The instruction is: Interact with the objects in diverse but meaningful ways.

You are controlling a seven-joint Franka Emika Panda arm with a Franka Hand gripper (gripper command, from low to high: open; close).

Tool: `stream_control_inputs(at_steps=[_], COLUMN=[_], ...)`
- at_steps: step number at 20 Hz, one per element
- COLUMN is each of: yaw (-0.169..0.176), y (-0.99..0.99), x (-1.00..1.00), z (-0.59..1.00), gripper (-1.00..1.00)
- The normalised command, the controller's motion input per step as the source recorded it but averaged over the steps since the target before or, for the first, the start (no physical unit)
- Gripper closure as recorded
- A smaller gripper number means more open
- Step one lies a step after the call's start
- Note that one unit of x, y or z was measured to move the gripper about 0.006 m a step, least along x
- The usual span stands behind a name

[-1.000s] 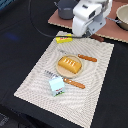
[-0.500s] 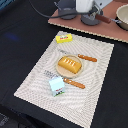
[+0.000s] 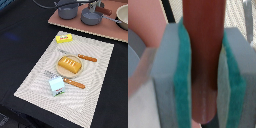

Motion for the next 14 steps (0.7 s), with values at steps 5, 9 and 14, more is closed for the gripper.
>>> stream_control_inputs(at_steps=[5,9,14], yaw=[0.017,0.017,0.051], y=[-0.03,0.01,0.24], x=[-0.67,-0.73,-0.66], z=[-0.01,0.00,-0.01], gripper=[1.00,1.00,1.00])
